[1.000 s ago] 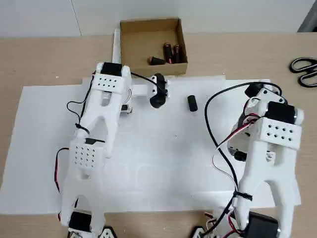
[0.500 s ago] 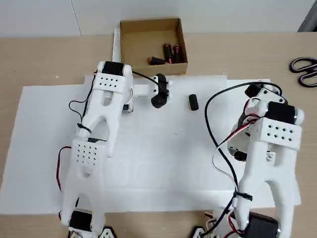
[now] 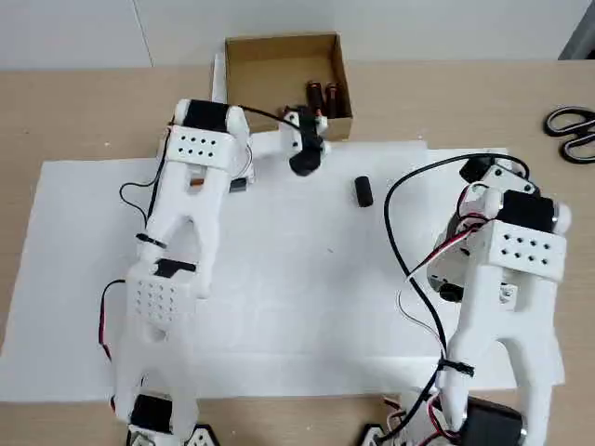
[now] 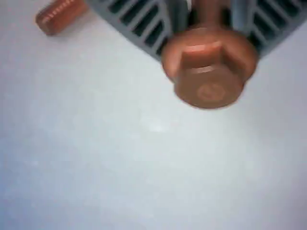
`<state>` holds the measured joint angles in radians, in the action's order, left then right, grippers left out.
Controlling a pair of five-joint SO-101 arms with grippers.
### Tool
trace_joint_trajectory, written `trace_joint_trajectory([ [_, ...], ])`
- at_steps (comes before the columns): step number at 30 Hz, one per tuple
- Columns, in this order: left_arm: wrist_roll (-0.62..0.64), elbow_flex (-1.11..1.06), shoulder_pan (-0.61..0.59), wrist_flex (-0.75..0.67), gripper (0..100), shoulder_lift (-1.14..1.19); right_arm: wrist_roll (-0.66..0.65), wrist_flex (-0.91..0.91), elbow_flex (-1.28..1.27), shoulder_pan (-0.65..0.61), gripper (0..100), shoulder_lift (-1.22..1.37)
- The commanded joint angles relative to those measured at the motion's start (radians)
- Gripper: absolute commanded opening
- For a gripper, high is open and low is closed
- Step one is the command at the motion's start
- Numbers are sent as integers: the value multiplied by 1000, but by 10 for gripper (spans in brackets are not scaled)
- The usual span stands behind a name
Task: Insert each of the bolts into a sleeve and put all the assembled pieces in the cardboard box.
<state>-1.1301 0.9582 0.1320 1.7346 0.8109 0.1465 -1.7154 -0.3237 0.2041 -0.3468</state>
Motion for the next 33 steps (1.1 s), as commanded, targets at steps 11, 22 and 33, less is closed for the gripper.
trace_joint_trajectory([
  [11, 176, 50, -3, 17, 6, -334, -94, -1, 8, -122, 3, -45],
  [22, 775, 51, 0, 17, 6, -572, -87, 28, 2, -294, 3, -260],
  [33, 1243, 45, -43, 17, 6, -750, -77, 18, 25, -297, 4, -272],
])
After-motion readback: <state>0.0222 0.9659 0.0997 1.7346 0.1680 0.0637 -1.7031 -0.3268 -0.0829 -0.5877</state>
